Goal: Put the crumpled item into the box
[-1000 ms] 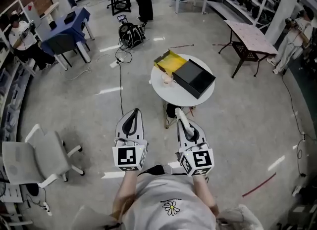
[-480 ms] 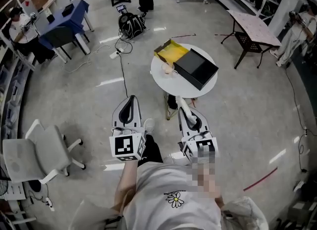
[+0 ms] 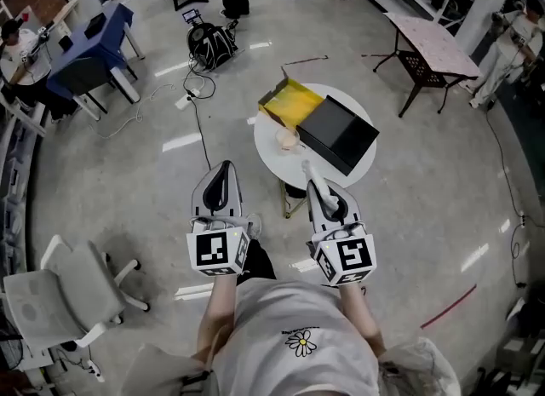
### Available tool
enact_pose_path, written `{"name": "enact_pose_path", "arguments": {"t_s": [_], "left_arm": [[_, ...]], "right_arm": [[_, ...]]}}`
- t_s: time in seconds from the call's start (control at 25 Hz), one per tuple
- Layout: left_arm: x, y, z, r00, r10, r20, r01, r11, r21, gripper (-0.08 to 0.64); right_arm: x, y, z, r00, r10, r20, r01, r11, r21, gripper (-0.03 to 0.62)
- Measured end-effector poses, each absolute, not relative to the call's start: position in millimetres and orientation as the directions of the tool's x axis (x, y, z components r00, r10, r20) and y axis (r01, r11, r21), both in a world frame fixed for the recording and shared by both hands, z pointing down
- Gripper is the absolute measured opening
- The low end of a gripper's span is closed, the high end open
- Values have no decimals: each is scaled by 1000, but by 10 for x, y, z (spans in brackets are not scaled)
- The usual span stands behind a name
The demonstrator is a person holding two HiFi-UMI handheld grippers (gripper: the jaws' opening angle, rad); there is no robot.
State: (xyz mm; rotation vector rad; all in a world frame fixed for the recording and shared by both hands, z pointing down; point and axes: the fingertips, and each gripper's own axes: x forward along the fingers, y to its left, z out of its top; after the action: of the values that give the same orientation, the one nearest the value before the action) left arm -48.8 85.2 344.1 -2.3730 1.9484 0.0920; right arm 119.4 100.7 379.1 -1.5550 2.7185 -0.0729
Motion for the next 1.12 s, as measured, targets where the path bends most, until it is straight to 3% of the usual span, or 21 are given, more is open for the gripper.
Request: {"name": "enact_pose_path", "arguments": {"t_s": [0.64, 1.12], "left_arm": [[-1326, -1501, 3362, 369, -927, -67, -929, -370, -6, 0], [-1513, -2024, 3654, 375, -927, -4, -927, -375, 13, 0]], "right_arm": [[345, -1258, 3533, -332, -943, 31, -943, 331, -40, 46], [85, -1722, 3866, -296, -946, 128, -955, 293, -42, 46]]}}
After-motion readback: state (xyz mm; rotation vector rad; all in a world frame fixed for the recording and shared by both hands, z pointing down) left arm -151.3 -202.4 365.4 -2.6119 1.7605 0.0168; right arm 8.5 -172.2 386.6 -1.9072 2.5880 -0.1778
